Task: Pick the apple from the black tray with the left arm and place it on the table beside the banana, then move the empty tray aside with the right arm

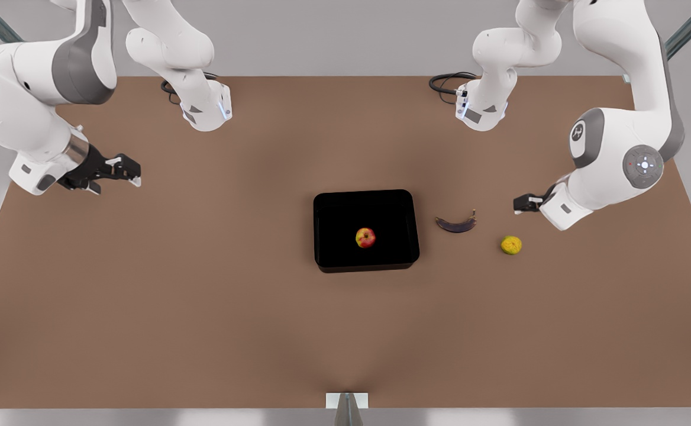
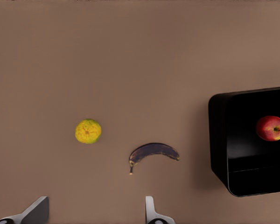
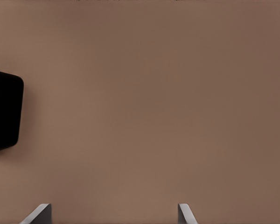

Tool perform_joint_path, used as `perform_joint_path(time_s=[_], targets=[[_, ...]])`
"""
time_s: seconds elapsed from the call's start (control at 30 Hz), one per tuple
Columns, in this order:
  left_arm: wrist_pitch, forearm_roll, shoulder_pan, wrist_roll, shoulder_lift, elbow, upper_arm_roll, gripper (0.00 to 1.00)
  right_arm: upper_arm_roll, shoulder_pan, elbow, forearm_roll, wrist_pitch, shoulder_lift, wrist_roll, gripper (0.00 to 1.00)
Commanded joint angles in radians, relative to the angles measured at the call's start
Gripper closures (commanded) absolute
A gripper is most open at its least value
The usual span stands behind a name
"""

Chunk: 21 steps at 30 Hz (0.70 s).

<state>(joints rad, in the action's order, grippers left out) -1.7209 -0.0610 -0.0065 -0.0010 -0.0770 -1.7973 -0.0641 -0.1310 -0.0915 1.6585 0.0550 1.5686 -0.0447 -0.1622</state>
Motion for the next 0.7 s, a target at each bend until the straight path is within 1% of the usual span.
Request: perform_joint_path(time_s=[0.0, 0.1, 0.17, 0.2, 0.23, 0.27, 0.3, 0.33, 0.37, 0.4, 0.43, 0.47, 0.5, 0.53, 0.57, 0.6, 0.63, 0.67], targets=[[-0.028, -0.003, 0.016, -0.001, 0.000, 0.001, 0.000, 0.00, 0.001, -0.004, 0.000, 0.002, 0.037, 0.000, -0.108, 0.00], [-0.028, -0.005, 0.000, 0.009, -0.024, 0.029, -0.011, 0.00, 0.001, -0.004, 0.000, 0.002, 0.044, 0.002, -0.108, 0.00], [-0.022, -0.011, -0.102, 0.183, -0.049, 0.091, -0.023, 0.00, 0.002, -0.007, 0.000, 0.003, 0.059, 0.014, -0.108, 0.00], [-0.022, -0.082, -0.165, 0.179, -0.053, 0.105, -0.025, 0.00, 0.004, -0.007, 0.000, 0.005, 0.068, 0.026, -0.108, 0.00], [-0.020, -0.085, -0.214, 0.171, -0.050, 0.122, -0.036, 0.00, -0.010, -0.001, 0.000, 0.003, 0.102, 0.040, -0.108, 0.00], [-0.025, -0.086, -0.266, 0.127, -0.052, 0.144, -0.043, 0.00, -0.045, 0.001, 0.000, 0.003, 0.105, 0.046, -0.106, 0.00], [-0.026, -0.091, -0.283, 0.110, -0.052, 0.159, -0.046, 0.00, -0.077, 0.001, -0.002, 0.000, 0.113, 0.084, -0.106, 0.00], [-0.023, -0.161, -0.286, 0.056, -0.052, 0.162, -0.045, 0.00, -0.151, 0.001, 0.000, -0.006, 0.165, 0.131, -0.106, 0.00], [-0.022, -0.158, -0.296, 0.044, -0.044, 0.176, -0.071, 0.00, -0.168, 0.003, 0.000, -0.006, 0.169, 0.151, -0.106, 0.00], [-0.020, -0.160, -0.308, 0.033, -0.044, 0.217, -0.123, 0.00, -0.168, 0.027, -0.002, -0.026, 0.177, 0.169, -0.106, 0.00], [0.020, -0.193, -0.308, -0.013, -0.038, 0.231, -0.149, 0.00, -0.168, 0.042, -0.003, -0.034, 0.192, 0.172, -0.106, 0.00], [0.024, -0.209, -0.309, -0.020, -0.038, 0.271, -0.220, 0.00, -0.167, 0.042, -0.003, -0.030, 0.194, 0.174, -0.106, 0.00], [0.024, -0.211, -0.314, -0.057, -0.044, 0.276, -0.246, 0.00, -0.167, 0.042, -0.009, -0.032, 0.194, 0.175, -0.106, 0.00], [0.023, -0.131, -0.355, -0.071, -0.047, 0.282, -0.272, 0.00, -0.167, 0.042, -0.011, -0.035, 0.252, 0.189, -0.108, 0.00], [0.021, -0.054, -0.426, -0.074, -0.055, 0.297, -0.289, 0.00, -0.167, 0.044, -0.011, -0.034, 0.263, 0.189, -0.108, 0.00], [0.003, 0.010, -0.540, -0.082, -0.093, 0.312, -0.284, 0.00, -0.167, 0.044, -0.011, -0.035, 0.266, 0.190, -0.108, 0.00], [-0.092, 0.004, -0.569, -0.089, -0.118, 0.312, -0.286, 0.00, -0.167, 0.044, -0.011, -0.035, 0.265, 0.192, -0.108, 0.00], [-0.135, 0.003, -0.589, -0.088, -0.156, 0.312, -0.287, 0.00, -0.167, 0.042, -0.026, -0.035, 0.266, 0.203, -0.108, 0.00]])
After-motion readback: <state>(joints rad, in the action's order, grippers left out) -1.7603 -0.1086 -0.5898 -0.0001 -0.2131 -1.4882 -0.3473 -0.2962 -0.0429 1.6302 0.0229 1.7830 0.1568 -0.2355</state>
